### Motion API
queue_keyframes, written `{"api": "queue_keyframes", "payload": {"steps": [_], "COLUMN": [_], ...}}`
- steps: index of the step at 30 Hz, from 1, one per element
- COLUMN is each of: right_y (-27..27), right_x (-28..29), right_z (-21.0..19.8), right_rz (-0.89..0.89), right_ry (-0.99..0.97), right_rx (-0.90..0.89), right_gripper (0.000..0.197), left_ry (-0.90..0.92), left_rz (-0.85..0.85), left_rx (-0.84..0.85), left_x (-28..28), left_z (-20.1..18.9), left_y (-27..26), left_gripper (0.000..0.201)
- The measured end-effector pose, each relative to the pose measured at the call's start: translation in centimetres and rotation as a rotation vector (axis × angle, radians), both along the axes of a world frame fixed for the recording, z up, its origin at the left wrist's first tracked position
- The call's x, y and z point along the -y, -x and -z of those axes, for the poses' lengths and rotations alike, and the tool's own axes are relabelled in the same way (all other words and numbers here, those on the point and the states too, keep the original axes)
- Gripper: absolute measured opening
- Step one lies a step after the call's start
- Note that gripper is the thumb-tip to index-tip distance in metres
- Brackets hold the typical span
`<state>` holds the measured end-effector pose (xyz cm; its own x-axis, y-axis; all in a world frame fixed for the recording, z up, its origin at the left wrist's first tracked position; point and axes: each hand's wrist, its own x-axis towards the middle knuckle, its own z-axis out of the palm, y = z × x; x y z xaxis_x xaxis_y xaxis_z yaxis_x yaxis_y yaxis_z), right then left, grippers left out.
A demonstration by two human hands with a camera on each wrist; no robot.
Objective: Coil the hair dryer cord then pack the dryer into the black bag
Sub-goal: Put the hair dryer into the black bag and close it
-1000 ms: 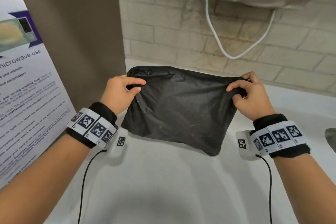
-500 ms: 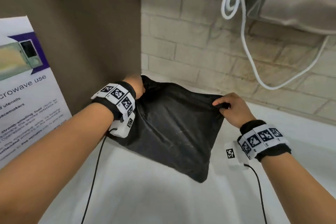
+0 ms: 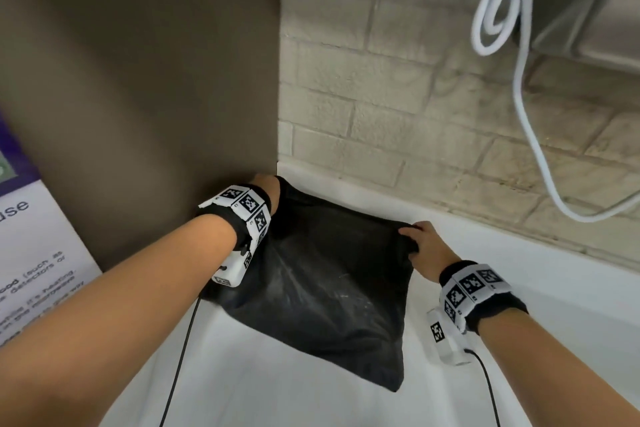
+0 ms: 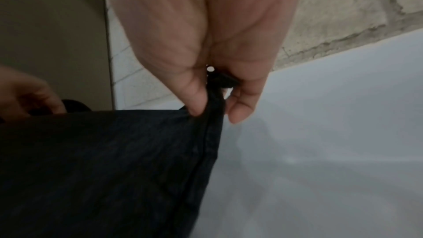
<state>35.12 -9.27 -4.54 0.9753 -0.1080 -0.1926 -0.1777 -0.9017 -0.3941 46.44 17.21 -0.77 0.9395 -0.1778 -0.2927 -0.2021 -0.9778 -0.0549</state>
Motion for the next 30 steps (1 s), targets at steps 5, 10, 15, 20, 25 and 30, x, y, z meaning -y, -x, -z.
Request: {"api": "queue_keyframes", "payload": {"steps": [5, 10, 15, 20, 25, 30], "right_y": [0.2, 2.0, 5.2, 5.4, 3.2, 1.4], "right_x": [-0.2, -1.7, -3.1, -4.3, -4.6, -4.6], "right_z": [1.6, 0.9, 1.1, 2.4, 2.8, 3.3], "right_rz": [0.028, -0.093, -0.285, -0.315, -0.264, -0.228], "right_ry": [0.225, 0.172, -0.034, 0.074, 0.101, 0.077], "right_rx": [-0.173, -0.022, -0.385, -0.464, -0.443, -0.405], "right_gripper": [0.062, 0.059, 0.08, 0.075, 0.072, 0.073], "left_ry": [0.038, 0.088, 0.031, 0.101, 0.211, 0.233], "left_rz": [-0.001, 0.003, 0.135, 0.037, 0.043, 0.022], "left_rx": [-0.03, 0.028, -0.2, -0.27, -0.226, -0.222], "left_x": [0.0, 0.2, 1.1, 1.0, 0.3, 0.6], "left_z": [0.9, -0.3, 0.4, 3.8, 4.2, 4.0], "left_y": [-1.0, 1.3, 6.9, 7.8, 5.8, 4.5], "left_gripper": [0.032, 0.048, 0.089, 0.091, 0.095, 0.096]}}
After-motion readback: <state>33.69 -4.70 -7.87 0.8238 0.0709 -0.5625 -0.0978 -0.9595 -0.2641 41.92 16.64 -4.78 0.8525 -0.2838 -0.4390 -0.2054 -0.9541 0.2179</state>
